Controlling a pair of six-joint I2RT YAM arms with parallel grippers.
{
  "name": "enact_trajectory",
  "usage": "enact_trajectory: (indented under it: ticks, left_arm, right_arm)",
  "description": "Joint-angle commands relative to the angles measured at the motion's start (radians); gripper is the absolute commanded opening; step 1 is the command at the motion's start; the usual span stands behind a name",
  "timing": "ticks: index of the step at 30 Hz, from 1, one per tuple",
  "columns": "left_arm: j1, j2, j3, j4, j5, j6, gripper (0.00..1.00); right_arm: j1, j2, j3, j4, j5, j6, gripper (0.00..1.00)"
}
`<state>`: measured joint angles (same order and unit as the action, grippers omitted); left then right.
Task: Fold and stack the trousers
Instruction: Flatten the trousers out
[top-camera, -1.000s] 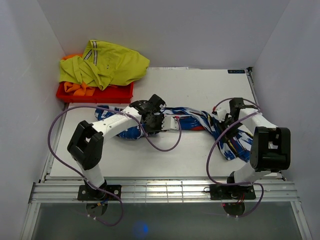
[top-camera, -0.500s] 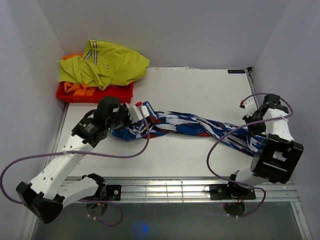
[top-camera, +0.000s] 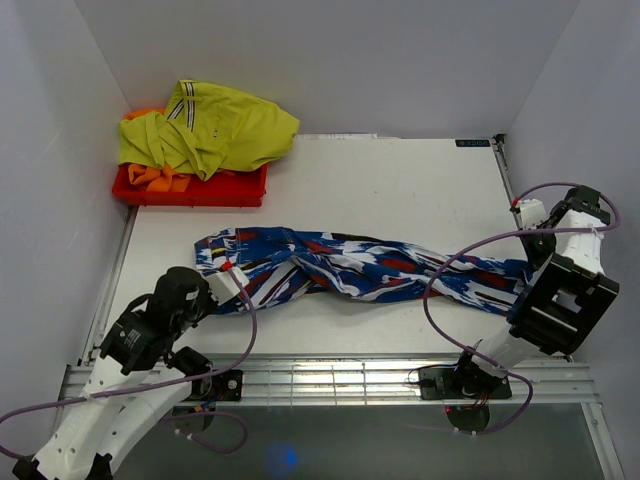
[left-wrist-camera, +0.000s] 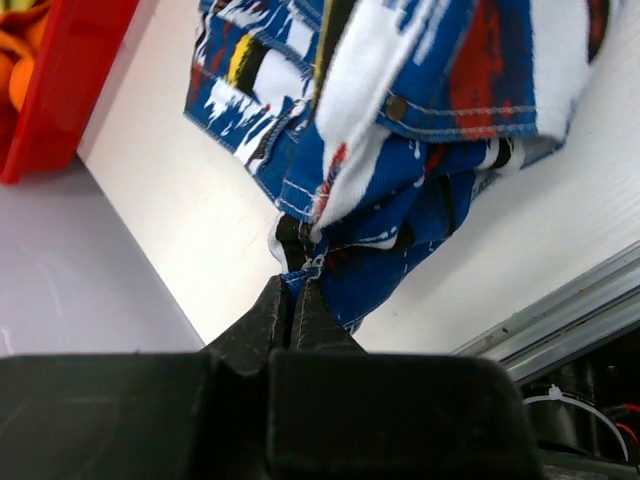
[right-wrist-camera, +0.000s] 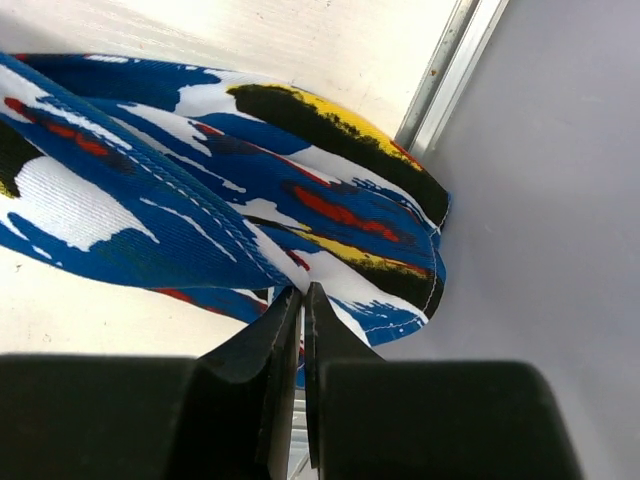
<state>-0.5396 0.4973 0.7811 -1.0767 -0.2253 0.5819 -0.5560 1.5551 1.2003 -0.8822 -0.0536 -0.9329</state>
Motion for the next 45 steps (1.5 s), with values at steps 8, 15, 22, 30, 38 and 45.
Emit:
enact_trajectory:
  ticks: [8,15,22,30,38,45]
  left_arm:
    - [0.026,-0.118,0.122,0.098,-0.283,-0.030,0.00]
    - [0.024,-0.069,0.066,0.078,-0.169,-0.048,0.00]
    - [0.029,0.140,0.098,0.119,-0.144,-0.088,0.00]
    - [0.069,0.397,0.148,0.136,-0.027,-0.168,0.00]
    - [0.217,0.606,0.294,0.121,0.141,-0.179,0.00]
    - [0.340,0.655,0.320,0.107,0.204,-0.105,0.00]
  right_arm:
    - [-0.013,0.010,0.076,0.015,0.024,-0.060,0.08]
    - [0.060,0.074,0.172,-0.026,0.018,0.017,0.66]
    - [0.048,-0.039,0.199,-0.231,-0.095,-0.226,0.95]
    - [0.002,-0.380,-0.260,-0.175,-0.029,-0.601,0.78]
    - [-0.028,-0.454,-0.502,-0.009,0.000,-0.812,0.73]
    - [-0.097,-0.434,-0.565,0.040,-0.034,-0.995,0.70]
